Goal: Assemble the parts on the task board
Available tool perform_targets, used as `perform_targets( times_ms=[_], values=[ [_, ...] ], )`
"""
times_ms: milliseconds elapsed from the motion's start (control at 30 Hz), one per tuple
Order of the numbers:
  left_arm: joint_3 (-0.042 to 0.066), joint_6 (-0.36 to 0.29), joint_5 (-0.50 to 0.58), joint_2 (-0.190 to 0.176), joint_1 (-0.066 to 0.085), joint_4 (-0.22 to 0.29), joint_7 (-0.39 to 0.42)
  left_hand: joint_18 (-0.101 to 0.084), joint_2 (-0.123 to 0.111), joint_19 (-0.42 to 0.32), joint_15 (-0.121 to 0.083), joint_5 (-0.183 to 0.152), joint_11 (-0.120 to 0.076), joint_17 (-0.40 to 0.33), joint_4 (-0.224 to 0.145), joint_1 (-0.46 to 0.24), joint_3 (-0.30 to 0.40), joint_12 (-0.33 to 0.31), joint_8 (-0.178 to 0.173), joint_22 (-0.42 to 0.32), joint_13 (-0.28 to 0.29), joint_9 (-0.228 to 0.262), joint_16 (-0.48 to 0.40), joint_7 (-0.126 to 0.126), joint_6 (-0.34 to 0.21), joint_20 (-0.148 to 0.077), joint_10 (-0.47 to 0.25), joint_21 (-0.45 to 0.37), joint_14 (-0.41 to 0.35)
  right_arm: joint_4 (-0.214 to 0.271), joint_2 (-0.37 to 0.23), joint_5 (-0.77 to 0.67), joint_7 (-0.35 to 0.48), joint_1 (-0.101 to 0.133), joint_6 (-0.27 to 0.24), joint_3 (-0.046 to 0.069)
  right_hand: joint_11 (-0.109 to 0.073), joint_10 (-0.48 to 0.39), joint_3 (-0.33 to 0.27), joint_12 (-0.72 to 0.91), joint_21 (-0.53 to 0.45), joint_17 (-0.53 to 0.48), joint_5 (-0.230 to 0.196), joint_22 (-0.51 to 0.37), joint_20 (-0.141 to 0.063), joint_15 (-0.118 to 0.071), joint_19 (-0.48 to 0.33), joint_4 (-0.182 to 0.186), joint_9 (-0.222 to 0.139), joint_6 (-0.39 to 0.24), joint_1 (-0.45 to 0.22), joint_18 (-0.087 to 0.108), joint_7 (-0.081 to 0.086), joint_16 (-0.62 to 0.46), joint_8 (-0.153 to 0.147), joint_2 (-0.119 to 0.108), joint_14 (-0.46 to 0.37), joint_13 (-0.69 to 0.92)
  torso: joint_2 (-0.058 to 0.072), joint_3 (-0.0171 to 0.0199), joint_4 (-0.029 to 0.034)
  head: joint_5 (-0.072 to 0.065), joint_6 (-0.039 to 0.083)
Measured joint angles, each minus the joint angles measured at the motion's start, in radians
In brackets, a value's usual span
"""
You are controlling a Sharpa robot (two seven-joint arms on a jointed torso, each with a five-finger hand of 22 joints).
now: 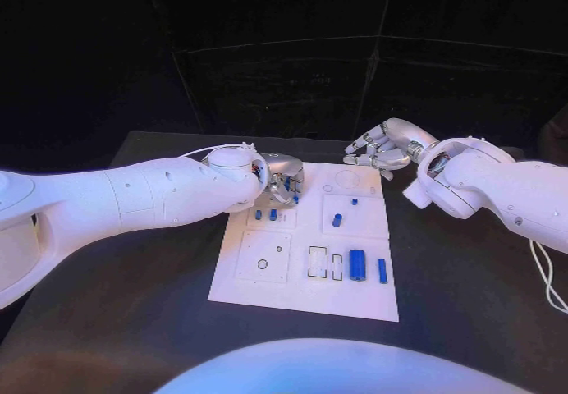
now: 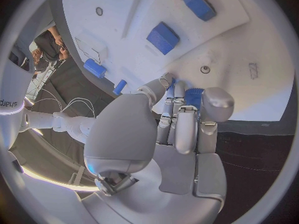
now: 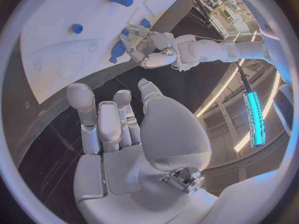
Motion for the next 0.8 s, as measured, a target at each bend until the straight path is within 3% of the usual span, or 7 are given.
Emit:
perform_targets(
  times_ms=[267, 567, 800],
  values=[
    [-0.001, -0.032, 0.017, -0.021, -0.004, 0.008, 0.012, 0.0, -0.004, 0.001, 0.0, 0.0, 0.004, 0.0, -0.011, -0.006, 0.011, -0.033, -0.02, 0.012, -0.014, -0.001, 0.0, 0.004, 0.004, -0.001, 0.014, 0.007, 0.0, -0.002, 0.0, 0.0, 0.0, 0.0, 0.0, 0.0, 0.0, 0.0, 0.0, 0.0, 0.0, 0.0, 0.0, 0.0, 0.0, 0.0, 0.0, 0.0, 0.0, 0.0, 0.0, 0.0, 0.0, 0.0, 0.0, 0.0, 0.0, 0.0, -0.001, -0.0003, 0.0008, -0.005, 0.001],
    [0.008, -0.053, 0.04, -0.082, 0.002, 0.072, 0.011, 0.0, -0.016, 0.004, 0.0, 0.0, 0.007, -0.004, -0.011, -0.02, 0.016, -0.048, -0.03, 0.019, -0.019, -0.006, 0.0, 0.006, 0.006, 0.003, 0.025, 0.012, 0.0, -0.005, -0.003, 0.0, -0.001, 0.0, 0.0, 0.0, 0.0, 0.0, 0.0, 0.0, 0.0, 0.0, 0.0, 0.0, 0.0, 0.0, 0.0, 0.0, 0.0, 0.0, 0.0, 0.0, 0.0, 0.0, 0.0, 0.0, 0.0, 0.0, -0.001, -0.0016, 0.0013, -0.011, 0.005],
    [0.032, -0.065, 0.049, -0.135, 0.009, 0.126, 0.009, 0.0, -0.021, 0.004, 0.0, 0.0, 0.011, -0.004, -0.011, -0.025, 0.016, -0.055, -0.034, 0.02, -0.02, -0.008, 0.0, 0.007, 0.007, 0.003, 0.028, 0.012, 0.0, -0.01, -0.002, 0.0, -0.002, 0.0, 0.001, 0.0, 0.0, 0.0, 0.0, 0.0, 0.0, 0.0, 0.003, 0.0, 0.0, 0.0, 0.0, 0.0, 0.0, 0.0, 0.0, 0.0, 0.0, 0.0, 0.0, 0.0, 0.0, 0.0, -0.001, -0.002, 0.0015, -0.007, 0.009]
  ],
)
